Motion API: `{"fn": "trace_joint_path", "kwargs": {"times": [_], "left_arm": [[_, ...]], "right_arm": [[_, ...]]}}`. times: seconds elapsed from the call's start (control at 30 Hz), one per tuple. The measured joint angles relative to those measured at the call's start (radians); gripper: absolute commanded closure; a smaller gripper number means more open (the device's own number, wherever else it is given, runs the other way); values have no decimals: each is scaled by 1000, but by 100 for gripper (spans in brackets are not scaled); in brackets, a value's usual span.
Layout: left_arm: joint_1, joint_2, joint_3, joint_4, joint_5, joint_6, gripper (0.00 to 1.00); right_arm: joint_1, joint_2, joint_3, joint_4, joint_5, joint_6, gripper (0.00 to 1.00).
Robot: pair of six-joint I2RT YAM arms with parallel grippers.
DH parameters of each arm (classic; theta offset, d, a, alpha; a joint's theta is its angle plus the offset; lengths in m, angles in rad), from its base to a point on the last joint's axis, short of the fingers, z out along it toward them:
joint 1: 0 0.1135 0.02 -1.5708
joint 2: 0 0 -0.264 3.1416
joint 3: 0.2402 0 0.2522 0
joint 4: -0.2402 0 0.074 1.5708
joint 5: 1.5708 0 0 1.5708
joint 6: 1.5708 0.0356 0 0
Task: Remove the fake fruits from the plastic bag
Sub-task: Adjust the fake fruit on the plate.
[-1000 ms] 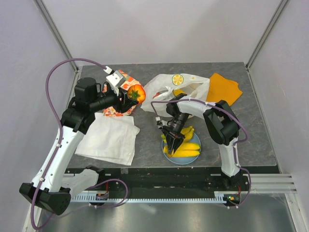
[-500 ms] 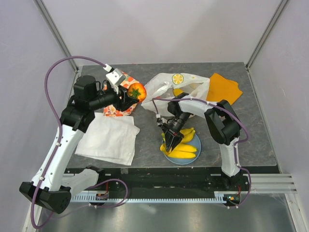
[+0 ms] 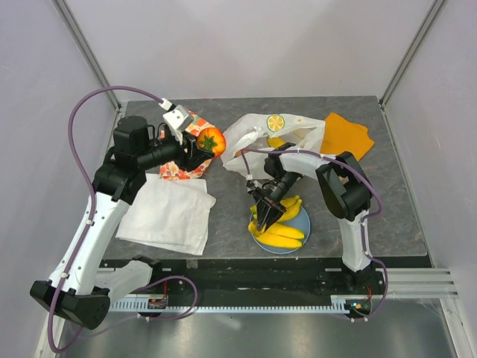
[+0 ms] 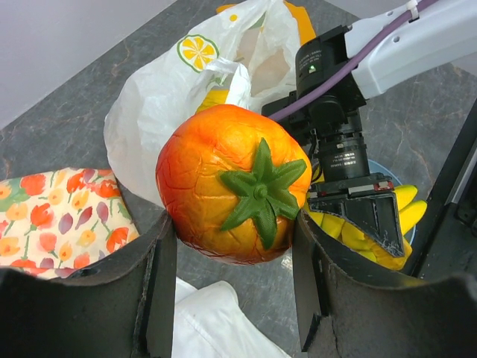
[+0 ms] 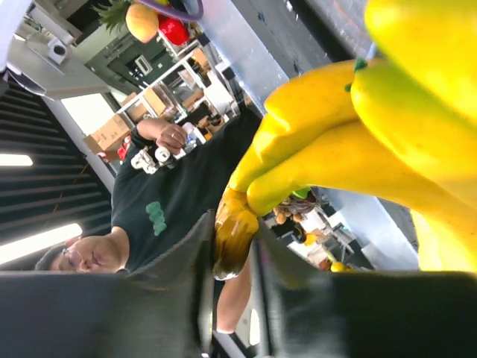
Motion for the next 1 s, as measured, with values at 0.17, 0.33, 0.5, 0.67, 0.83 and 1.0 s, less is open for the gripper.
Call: {"fn": "trace_joint_path", "kwargs": {"times": [0.17,0.33,0.5,0.67,0.83,1.0], "left_arm": [[5,1,0,0,0,0,98],[8,1,0,0,2,0,98],[8,1,0,0,8,0,98],[8,-2,16,-22,30,0,98],[8,-13,71,-55,55,2,98],[-8,-36,116,-95,97,4,98]], "right_arm": [[-20,43,85,23,47,-22,3],[-25,50,170,45,45,-36,2],[-28,42,177,51,59,-37,2],[-38,-2,253,52,124,-46,2],[-51,-95,304,58,207,-53,2],[-72,-165,346,56,274,-62,2]]}}
